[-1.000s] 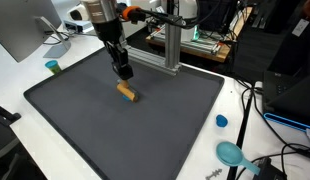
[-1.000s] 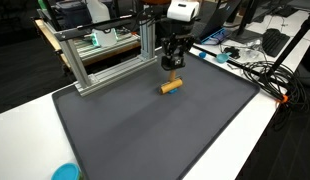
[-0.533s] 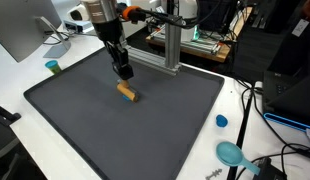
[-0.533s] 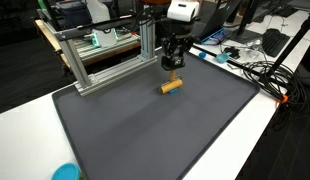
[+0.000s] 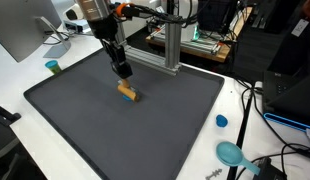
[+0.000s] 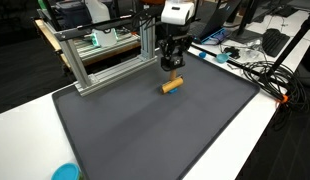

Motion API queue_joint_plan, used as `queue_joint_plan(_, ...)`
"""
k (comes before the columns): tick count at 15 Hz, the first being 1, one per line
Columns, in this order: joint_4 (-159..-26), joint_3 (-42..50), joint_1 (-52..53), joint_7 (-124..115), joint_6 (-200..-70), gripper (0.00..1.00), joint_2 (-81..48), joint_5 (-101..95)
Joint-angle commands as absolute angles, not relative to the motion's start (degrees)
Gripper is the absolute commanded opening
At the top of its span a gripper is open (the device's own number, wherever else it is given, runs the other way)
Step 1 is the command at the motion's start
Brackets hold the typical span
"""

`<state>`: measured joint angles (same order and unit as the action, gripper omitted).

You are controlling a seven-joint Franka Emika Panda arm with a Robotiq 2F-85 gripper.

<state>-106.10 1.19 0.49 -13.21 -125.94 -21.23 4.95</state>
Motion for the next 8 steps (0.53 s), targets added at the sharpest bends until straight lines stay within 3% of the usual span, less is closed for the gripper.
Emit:
queue_joint_plan(1,-107.98,0.83,0.47,-11.92,-124.66,0.22,-19.3,5.81)
queue_joint_plan(8,-109.24,2.88,4.99,-20.08,-126.75,0.22,-20.96,-4.91)
